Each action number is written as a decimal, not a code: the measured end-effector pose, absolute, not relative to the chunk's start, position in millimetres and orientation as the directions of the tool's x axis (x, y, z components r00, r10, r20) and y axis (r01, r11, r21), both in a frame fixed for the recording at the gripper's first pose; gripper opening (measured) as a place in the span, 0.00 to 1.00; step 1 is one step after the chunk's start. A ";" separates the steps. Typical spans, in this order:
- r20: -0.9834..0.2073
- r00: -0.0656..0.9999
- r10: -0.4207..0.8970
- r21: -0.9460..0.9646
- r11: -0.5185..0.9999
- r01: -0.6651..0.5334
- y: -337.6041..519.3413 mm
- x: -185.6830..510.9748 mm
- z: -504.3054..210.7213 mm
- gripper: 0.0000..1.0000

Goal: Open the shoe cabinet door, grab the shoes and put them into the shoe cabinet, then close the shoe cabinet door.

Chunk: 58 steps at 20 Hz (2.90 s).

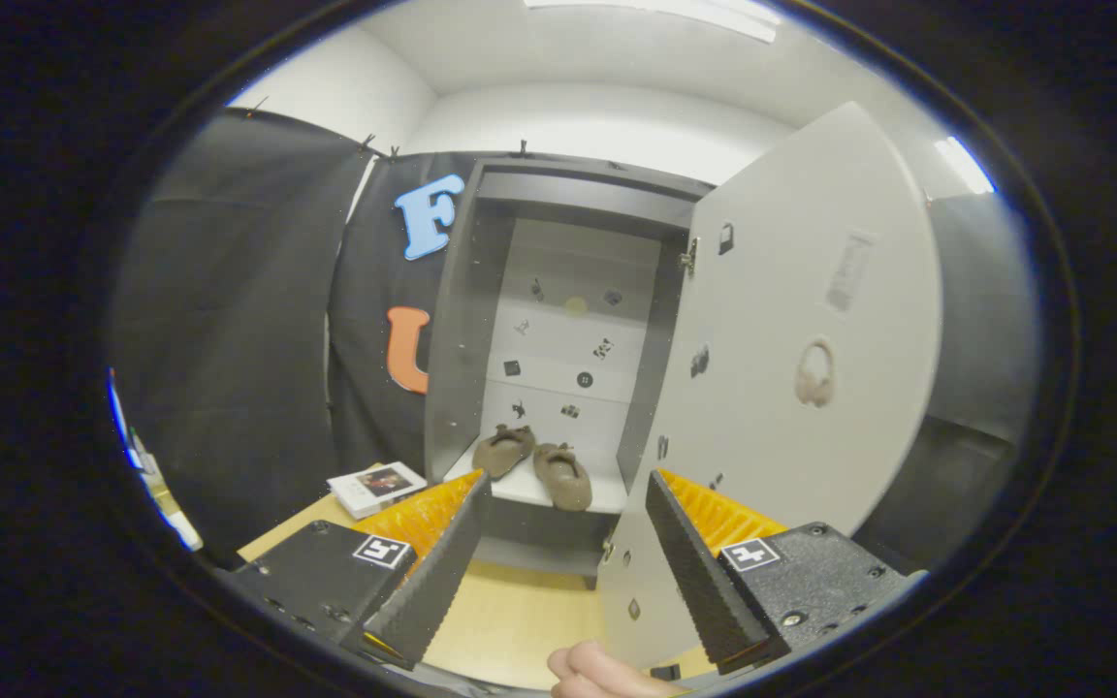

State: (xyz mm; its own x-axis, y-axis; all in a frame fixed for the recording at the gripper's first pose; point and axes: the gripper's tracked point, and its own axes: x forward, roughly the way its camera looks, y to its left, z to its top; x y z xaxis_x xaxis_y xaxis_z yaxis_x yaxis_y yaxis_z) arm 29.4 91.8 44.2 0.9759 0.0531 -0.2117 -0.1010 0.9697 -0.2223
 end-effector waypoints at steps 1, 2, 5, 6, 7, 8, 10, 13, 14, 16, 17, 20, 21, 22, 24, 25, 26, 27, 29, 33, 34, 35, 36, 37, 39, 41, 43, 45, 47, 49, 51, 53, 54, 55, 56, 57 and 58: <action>-0.205 0.977 0.060 -0.212 0.972 -0.104 84.7 7.1 49.6 1.00; -0.189 0.980 0.060 -0.210 0.973 -0.100 74.4 -13.5 56.1 1.00; -0.108 0.992 0.063 -0.214 0.973 -0.086 42.9 -72.1 77.2 1.00; -0.075 0.996 0.054 -0.214 0.974 -0.069 30.3 -86.6 84.2 1.00; -0.048 0.998 0.050 -0.218 0.974 -0.059 17.6 -98.5 91.2 1.00; -0.024 0.999 0.039 -0.220 0.975 -0.044 4.6 -108.6 95.7 1.00; 0.003 1.000 0.008 -0.211 0.977 -0.007 -22.1 -120.8 103.6 1.00; 0.008 0.999 -0.039 -0.188 0.981 0.040 -61.5 -124.3 104.2 1.00; 0.006 0.999 -0.049 -0.182 0.982 0.050 -74.5 -121.3 104.1 1.00; 0.010 0.999 -0.052 -0.169 0.984 0.053 -98.6 -114.7 105.7 1.00; 0.020 0.999 -0.050 -0.163 0.985 0.052 -111.5 -109.7 108.3 1.00; 0.038 0.995 -0.090 -0.159 0.983 0.095 -165.7 -84.9 109.2 1.00; 0.028 0.992 -0.124 -0.145 0.981 0.126 -187.8 -73.7 108.4 1.00; -0.001 0.987 -0.158 -0.131 0.979 0.157 -208.5 -61.8 104.7 1.00; -0.042 0.979 -0.198 -0.103 0.976 0.192 -233.1 -33.0 112.1 1.00; -0.046 0.977 -0.210 -0.095 0.974 0.205 -247.6 -15.9 119.0 1.00; -0.040 0.974 -0.225 -0.099 0.970 0.220 -262.9 -1.3 121.8 1.00; -0.033 0.972 -0.231 -0.126 0.966 0.225 -279.3 13.3 123.5 1.00; -0.047 0.964 -0.260 -0.154 0.956 0.250 -306.5 33.0 116.9 1.00; -0.098 0.979 -0.181 -0.133 0.977 0.167 -307.0 63.9 96.3 1.00; -0.108 0.985 -0.136 -0.129 0.984 0.121 -299.9 70.6 88.5 1.00; -0.130 0.988 -0.087 -0.129 0.989 0.070 -290.3 77.2 77.8 1.00; -0.152 0.987 -0.052 -0.134 0.991 0.031 -282.7 83.0 67.7 1.00; -0.168 0.985 -0.040 -0.154 0.988 0.014 -277.8 88.5 60.0 1.00; -0.174 0.984 -0.042 -0.177 0.984 0.011 -269.5 101.8 57.9 1.00; -0.185 0.983 0.016 -0.147 0.988 -0.044 -242.3 105.9 49.5 1.00; -0.187 0.980 0.060 -0.115 0.990 -0.082 -223.0 114.1 48.8 1.00; -0.182 0.981 0.068 -0.099 0.991 -0.087 -209.2 123.7 47.3 1.00; -0.202 0.975 0.090 -0.090 0.990 -0.110 -187.8 128.8 35.7 1.00; -0.246 0.961 0.126 -0.112 0.981 -0.157 -160.1 128.8 19.7 1.00; -0.216 0.969 0.117 -0.143 0.978 -0.150 -151.3 124.2 27.8 0.91; -0.218 0.970 0.104 -0.140 0.981 -0.137 -144.3 118.5 26.8 0.90; -0.223 0.970 0.100 -0.136 0.982 -0.132 -136.9 112.4 26.2 0.90; -0.225 0.969 0.100 -0.134 0.982 -0.133 -129.4 110.8 25.8 0.89; -0.226 0.969 0.098 -0.138 0.982 -0.132 -121.3 108.9 25.2 0.89; -0.225 0.970 0.097 -0.138 0.982 -0.130 -113.1 109.5 26.1 0.90; -0.229 0.969 0.094 -0.149 0.980 -0.130 -104.7 109.7 25.3 0.90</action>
